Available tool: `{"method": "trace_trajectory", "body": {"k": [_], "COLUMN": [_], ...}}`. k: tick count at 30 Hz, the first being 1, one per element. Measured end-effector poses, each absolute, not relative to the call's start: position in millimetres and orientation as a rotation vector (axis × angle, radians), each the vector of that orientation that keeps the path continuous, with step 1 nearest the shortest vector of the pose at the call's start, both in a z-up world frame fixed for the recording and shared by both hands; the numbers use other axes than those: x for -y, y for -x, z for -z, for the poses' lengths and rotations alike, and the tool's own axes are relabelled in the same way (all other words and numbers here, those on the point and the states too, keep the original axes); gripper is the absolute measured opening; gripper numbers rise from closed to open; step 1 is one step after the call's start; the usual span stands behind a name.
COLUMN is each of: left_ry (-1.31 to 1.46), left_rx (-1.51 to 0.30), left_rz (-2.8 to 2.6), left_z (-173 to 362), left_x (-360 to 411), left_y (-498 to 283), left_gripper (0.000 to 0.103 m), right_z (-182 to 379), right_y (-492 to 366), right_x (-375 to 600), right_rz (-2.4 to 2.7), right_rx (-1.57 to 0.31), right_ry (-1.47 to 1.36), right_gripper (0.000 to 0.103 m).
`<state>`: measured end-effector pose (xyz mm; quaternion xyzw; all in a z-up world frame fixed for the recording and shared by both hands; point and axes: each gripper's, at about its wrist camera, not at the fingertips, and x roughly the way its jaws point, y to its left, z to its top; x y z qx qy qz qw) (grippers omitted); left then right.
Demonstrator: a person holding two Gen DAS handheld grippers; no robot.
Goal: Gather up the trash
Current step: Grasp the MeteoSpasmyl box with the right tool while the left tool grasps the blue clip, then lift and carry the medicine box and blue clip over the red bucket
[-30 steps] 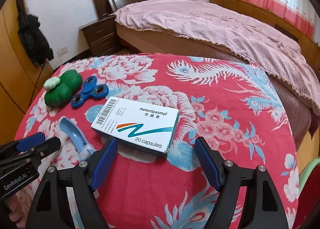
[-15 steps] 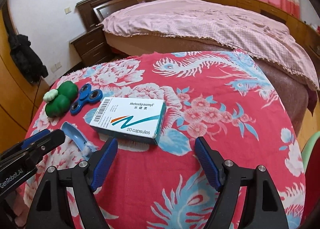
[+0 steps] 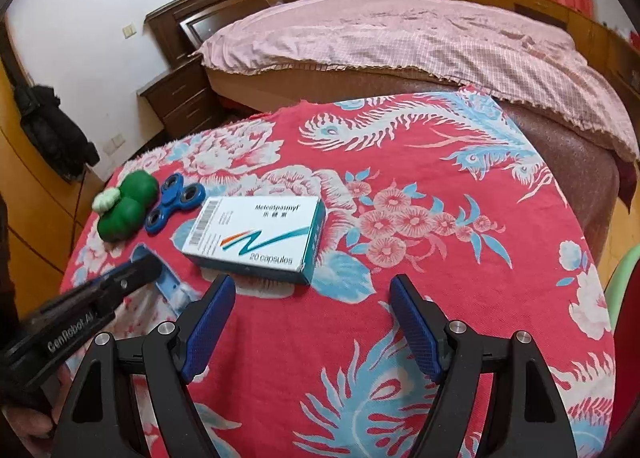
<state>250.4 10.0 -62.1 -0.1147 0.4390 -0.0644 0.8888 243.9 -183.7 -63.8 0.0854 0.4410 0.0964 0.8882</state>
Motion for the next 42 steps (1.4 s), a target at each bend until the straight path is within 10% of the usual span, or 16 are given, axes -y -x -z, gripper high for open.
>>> {"method": "trace_trajectory", "body": {"k": [42], "left_ry": [0.323], "left_rx": [-0.849], "left_rz": [-0.050], "left_z": [55.6], "left_x": [-76.5], "left_y": [-218.0], "left_gripper": [0.004], "right_z": [75.3], "right_y": [-269.9], "right_x": [110.6], "right_rz": [-0.019], "right_rx": [-0.942], "right_ry": [-0.028], "right_gripper": [0.097]}}
